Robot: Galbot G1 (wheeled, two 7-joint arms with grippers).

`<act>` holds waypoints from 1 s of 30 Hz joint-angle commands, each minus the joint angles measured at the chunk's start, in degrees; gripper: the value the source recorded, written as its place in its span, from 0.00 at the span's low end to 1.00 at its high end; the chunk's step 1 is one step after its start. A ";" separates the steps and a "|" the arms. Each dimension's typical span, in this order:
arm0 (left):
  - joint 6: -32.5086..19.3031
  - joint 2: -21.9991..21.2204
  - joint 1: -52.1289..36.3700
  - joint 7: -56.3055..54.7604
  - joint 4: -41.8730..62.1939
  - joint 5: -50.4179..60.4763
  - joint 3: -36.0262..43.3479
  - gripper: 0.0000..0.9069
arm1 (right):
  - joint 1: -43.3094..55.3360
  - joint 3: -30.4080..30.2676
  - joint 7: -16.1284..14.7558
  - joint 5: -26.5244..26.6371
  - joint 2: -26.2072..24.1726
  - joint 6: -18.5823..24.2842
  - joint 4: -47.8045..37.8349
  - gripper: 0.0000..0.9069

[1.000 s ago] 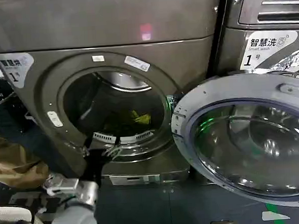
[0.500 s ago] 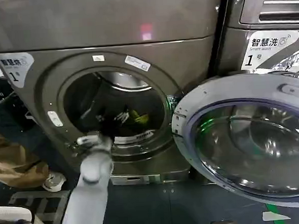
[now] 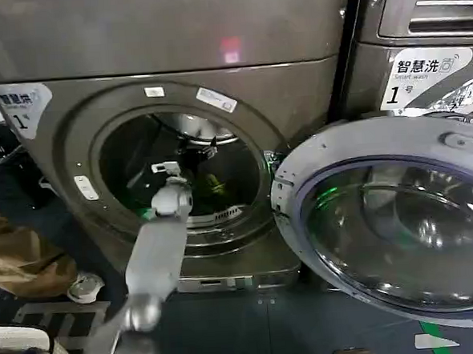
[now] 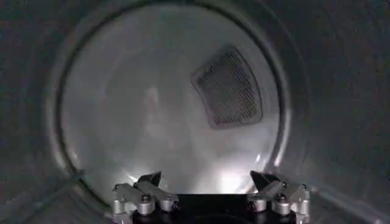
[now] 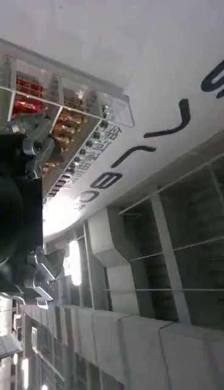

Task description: Grasp the clothes from the dryer.

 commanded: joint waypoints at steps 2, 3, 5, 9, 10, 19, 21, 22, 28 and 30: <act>-1.12 1.67 -16.49 30.28 26.81 13.94 7.01 1.00 | -0.03 -0.27 0.03 -0.08 -0.17 0.18 0.18 1.00; -1.60 2.02 -17.81 33.43 28.53 15.43 8.60 1.00 | -0.10 -0.21 -0.01 -0.07 -0.18 0.22 0.06 1.00; -2.21 2.78 -20.16 38.97 30.33 16.19 11.95 1.00 | -0.24 -0.26 -0.03 -0.12 -0.22 0.38 -0.12 1.00; -4.54 3.94 -24.09 45.35 35.54 29.81 19.67 1.00 | -0.35 -0.12 -0.07 -0.04 -0.23 0.41 0.28 1.00; -6.02 4.32 -24.37 46.70 35.77 33.22 21.02 1.00 | -0.31 -0.17 -0.12 -0.06 -0.16 0.46 0.25 1.00; 1.24 5.50 -26.47 44.78 36.78 52.86 27.52 1.00 | -0.29 0.13 -0.04 -0.01 0.43 0.84 0.82 1.00; 3.24 4.98 -26.69 44.68 36.57 54.84 27.49 1.00 | -0.33 0.15 -0.03 -0.07 0.41 0.94 0.85 1.00; 3.59 4.66 -26.72 44.31 36.62 55.07 27.48 1.00 | -0.36 0.10 -0.02 -0.06 0.44 0.93 0.96 1.00; 5.03 3.07 -26.15 44.36 36.68 56.90 27.79 1.00 | -0.59 0.37 -0.10 -0.05 0.54 1.03 1.26 1.00; 4.76 2.64 -26.01 42.78 36.67 56.00 27.76 1.00 | -0.52 0.44 -0.12 -0.07 0.62 1.03 1.34 1.00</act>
